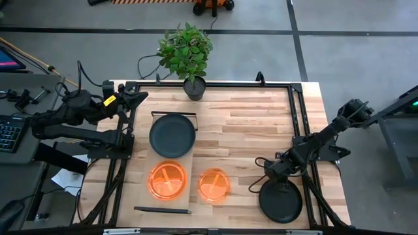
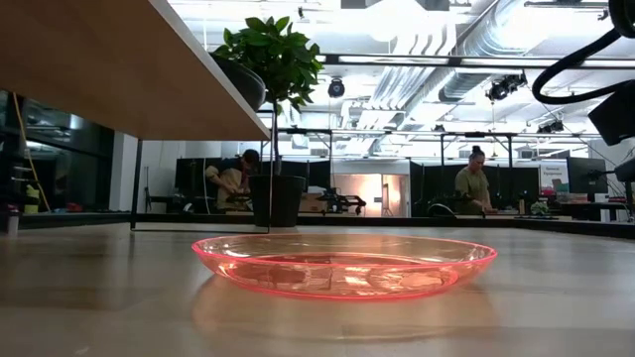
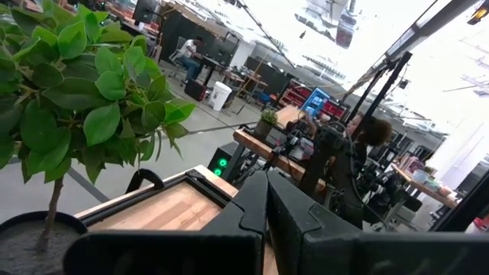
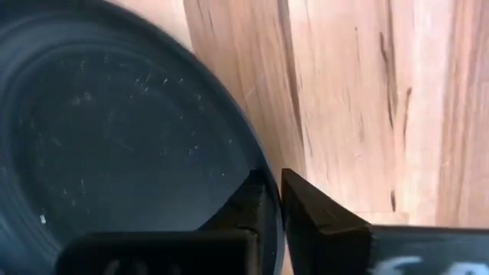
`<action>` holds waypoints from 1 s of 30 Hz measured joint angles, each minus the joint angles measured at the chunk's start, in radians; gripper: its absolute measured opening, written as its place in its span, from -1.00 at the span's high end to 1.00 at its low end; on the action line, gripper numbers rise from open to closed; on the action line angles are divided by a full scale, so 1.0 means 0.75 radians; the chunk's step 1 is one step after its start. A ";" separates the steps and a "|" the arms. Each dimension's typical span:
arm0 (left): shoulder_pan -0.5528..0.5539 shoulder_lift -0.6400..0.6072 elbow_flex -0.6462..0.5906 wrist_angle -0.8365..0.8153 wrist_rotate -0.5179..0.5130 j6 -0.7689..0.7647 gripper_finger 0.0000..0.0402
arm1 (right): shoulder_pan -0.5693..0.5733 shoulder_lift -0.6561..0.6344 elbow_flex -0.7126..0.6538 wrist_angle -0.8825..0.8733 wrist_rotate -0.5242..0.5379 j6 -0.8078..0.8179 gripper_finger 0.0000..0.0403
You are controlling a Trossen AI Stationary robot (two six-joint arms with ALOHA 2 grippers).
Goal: Place and stack plates onto a shelf
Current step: Stack the black plate on top of the black plate on the shelf
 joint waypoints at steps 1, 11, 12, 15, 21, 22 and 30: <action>0.000 0.000 0.000 -0.009 0.000 0.000 1.00 | 0.000 0.000 0.000 0.002 -0.002 0.003 0.95; 0.000 0.000 0.000 -0.045 0.002 0.000 1.00 | -0.049 0.000 0.000 0.227 -0.119 0.221 0.98; 0.000 -0.001 0.000 -0.045 0.002 0.000 1.00 | -0.061 0.000 0.000 0.267 -0.142 0.230 0.99; 0.000 -0.001 0.000 -0.045 0.002 0.000 1.00 | -0.095 -0.002 0.000 0.398 -0.205 0.238 0.99; 0.000 0.000 0.000 -0.046 0.002 -0.001 1.00 | -0.177 -0.004 0.000 0.666 -0.274 0.287 1.00; 0.000 0.000 0.000 -0.046 0.002 -0.002 1.00 | -0.192 -0.005 0.000 0.718 -0.296 0.305 1.00; 0.000 -0.001 0.000 -0.028 0.002 -0.082 1.00 | -0.354 -0.031 0.092 1.167 -0.215 0.497 1.00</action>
